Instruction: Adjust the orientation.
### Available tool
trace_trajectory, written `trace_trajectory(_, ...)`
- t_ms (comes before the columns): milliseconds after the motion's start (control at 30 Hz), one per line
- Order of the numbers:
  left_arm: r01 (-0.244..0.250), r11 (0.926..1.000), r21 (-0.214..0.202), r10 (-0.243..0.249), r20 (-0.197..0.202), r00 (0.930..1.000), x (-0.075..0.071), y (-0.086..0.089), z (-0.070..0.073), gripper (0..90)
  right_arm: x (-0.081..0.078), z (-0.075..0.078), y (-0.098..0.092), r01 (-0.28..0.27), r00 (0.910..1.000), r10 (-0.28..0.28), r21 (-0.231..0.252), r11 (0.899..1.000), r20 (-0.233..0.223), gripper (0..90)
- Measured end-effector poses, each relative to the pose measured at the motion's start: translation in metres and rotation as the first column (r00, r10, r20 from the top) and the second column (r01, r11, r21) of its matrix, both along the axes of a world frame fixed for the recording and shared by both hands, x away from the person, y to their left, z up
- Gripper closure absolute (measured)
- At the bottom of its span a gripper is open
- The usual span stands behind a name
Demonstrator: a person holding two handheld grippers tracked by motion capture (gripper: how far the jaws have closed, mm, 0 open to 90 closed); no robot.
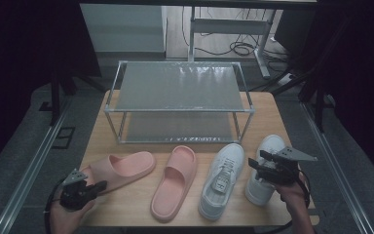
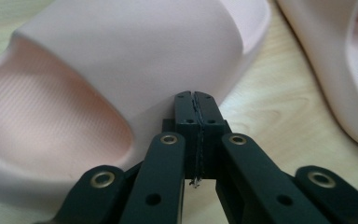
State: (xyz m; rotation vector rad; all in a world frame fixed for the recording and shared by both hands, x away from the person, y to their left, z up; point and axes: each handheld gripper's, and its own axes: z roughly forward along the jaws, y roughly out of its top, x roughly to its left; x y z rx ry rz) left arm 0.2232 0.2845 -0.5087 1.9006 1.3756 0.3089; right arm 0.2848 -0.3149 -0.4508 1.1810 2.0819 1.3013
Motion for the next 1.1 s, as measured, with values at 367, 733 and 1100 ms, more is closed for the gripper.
trace_trajectory(367, -0.043, 0.999, 0.015, 0.043, -0.009, 0.999, 0.029, 0.009, 0.002, 88.9, 0.001, -0.002, 0.001, -0.002, 1.0, 0.002, -0.004, 1.0, -0.006, 40.2)
trace_trajectory(733, 0.02, 0.9994, 0.029, -0.021, 0.039, 0.999, 0.03, -0.038, 0.026, 89.3, 0.0, -0.001, 0.001, -0.014, 0.9998, 0.014, 0.025, 1.0, -0.013, 40.2)
trace_trajectory(1100, 0.031, 0.9968, 0.073, -0.031, -0.001, 0.9995, 0.062, -0.077, 0.017, 89.7, 0.0, -0.002, 0.001, -0.015, 0.9997, 0.015, 0.021, 1.0, -0.017, 40.2)
